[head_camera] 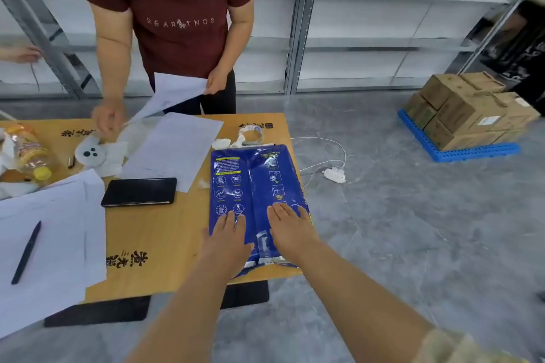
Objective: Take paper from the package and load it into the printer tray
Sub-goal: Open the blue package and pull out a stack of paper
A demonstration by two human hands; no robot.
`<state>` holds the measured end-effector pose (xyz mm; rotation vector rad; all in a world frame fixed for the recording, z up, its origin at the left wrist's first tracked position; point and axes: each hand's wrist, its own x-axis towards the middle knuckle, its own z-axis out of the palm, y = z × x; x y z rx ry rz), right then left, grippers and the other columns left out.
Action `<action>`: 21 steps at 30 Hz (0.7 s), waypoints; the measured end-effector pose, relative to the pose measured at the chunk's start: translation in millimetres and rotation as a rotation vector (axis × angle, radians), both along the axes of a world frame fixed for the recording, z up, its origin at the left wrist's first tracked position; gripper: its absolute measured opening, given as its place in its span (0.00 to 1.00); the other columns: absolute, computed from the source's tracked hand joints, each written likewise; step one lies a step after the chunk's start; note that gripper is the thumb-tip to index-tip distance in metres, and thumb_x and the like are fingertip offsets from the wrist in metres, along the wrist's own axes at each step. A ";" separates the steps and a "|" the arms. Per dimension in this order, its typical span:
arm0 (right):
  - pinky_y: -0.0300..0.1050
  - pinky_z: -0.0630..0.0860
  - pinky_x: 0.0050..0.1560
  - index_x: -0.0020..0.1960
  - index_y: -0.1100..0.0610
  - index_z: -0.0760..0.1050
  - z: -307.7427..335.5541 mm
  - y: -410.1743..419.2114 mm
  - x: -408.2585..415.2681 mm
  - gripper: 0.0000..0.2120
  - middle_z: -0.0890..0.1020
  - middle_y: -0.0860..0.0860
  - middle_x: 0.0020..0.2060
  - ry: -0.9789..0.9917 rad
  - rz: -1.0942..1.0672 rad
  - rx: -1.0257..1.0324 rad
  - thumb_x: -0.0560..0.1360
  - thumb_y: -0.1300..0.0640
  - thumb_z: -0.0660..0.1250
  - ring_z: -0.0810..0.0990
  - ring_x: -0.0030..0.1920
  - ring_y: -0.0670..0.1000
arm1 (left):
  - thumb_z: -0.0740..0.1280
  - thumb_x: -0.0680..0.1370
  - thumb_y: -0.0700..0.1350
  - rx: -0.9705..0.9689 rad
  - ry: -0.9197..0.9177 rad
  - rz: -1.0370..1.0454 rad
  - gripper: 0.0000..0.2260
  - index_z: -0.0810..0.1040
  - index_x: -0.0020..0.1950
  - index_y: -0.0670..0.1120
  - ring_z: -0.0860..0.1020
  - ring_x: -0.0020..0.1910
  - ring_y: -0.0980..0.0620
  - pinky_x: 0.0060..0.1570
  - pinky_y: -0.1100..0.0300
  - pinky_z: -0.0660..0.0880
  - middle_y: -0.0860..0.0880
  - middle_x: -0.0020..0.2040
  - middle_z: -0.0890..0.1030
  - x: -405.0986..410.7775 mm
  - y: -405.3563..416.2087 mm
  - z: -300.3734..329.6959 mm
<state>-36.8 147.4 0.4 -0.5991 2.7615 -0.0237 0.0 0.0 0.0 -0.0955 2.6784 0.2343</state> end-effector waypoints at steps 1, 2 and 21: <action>0.59 0.50 0.76 0.76 0.59 0.52 -3.9 -2.8 -1.5 0.26 0.58 0.54 0.76 -0.009 0.006 0.015 0.80 0.60 0.56 0.53 0.77 0.54 | 0.53 0.80 0.55 -0.013 -0.009 -0.020 0.29 0.45 0.77 0.49 0.45 0.77 0.48 0.74 0.44 0.51 0.48 0.79 0.46 -2.0 -0.2 -5.4; 0.59 0.50 0.76 0.75 0.59 0.54 -6.7 -5.1 -3.3 0.26 0.60 0.55 0.75 -0.013 0.011 0.009 0.79 0.61 0.58 0.55 0.76 0.54 | 0.53 0.81 0.54 -0.015 -0.021 -0.032 0.28 0.45 0.77 0.49 0.45 0.77 0.48 0.74 0.44 0.52 0.48 0.79 0.46 -5.4 0.2 -9.4; 0.55 0.70 0.65 0.65 0.57 0.69 -11.2 -21.7 -4.1 0.15 0.76 0.56 0.60 -0.025 0.011 0.055 0.78 0.59 0.62 0.74 0.61 0.57 | 0.57 0.80 0.47 -0.016 -0.013 -0.107 0.27 0.48 0.76 0.53 0.45 0.77 0.47 0.74 0.45 0.53 0.50 0.79 0.46 -15.6 4.1 -37.2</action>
